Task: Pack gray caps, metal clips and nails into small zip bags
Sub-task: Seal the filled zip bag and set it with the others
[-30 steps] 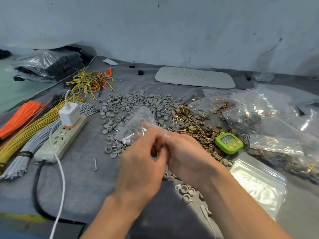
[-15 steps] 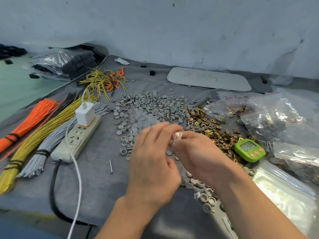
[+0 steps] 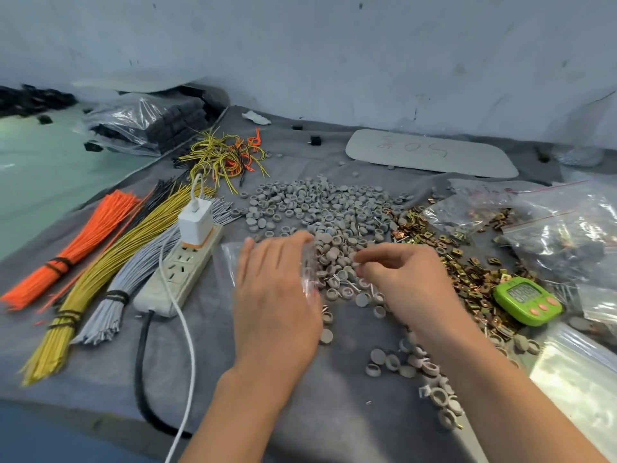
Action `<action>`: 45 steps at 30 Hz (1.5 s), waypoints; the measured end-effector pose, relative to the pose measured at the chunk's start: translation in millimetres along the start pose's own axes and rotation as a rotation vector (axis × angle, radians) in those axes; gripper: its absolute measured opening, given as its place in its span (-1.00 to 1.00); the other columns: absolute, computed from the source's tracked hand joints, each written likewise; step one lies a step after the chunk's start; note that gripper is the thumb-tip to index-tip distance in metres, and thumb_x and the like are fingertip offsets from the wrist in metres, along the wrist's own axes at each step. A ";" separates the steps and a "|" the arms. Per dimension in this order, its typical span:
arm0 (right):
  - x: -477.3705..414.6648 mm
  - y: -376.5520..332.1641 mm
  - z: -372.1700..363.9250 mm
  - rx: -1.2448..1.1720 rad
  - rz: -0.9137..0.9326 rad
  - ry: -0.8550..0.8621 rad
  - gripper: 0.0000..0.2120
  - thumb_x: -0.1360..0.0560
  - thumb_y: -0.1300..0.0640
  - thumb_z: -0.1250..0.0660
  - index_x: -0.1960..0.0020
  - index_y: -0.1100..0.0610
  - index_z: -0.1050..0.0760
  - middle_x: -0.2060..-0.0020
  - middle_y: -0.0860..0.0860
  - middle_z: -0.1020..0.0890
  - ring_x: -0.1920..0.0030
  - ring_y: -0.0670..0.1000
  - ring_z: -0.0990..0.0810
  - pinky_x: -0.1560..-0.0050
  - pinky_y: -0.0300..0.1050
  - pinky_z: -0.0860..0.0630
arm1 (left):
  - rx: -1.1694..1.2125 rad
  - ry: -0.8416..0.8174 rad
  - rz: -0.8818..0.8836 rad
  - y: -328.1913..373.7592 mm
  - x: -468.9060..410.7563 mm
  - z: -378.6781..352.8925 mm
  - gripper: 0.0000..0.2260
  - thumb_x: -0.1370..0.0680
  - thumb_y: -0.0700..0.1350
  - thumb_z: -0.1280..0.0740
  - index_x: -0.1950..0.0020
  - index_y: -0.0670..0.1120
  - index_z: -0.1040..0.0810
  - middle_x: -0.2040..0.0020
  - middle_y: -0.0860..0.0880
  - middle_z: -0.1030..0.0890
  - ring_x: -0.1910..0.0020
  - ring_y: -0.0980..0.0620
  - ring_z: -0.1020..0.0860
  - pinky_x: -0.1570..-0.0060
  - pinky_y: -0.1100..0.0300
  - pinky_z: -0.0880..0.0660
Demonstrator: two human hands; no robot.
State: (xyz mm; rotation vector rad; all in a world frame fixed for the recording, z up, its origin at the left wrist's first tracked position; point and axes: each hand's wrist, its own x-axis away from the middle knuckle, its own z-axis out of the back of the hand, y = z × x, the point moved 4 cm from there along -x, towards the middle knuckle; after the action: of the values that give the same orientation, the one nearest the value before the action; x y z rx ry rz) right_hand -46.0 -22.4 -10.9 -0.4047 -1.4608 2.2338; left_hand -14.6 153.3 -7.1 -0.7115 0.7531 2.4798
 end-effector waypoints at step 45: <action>31.3 -6.9 -8.3 -0.079 0.053 -0.210 -0.86 -0.41 0.20 -0.57 0.21 -0.05 -0.76 0.32 -0.22 -0.69 0.30 -0.25 -0.62 0.25 -0.34 -0.47 | 0.293 -0.479 0.041 13.2 -14.1 -10.2 0.02 -0.28 -0.16 -0.53 -0.60 0.33 -0.13 -0.18 0.22 -0.49 -0.19 0.08 -0.50 -0.13 0.15 -0.46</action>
State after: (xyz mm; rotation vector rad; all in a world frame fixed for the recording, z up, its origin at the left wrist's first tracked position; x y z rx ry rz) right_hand -67.7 2.4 -8.0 -0.2420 -1.6667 2.3238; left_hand -7.6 133.5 -1.2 0.0069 0.9138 2.3614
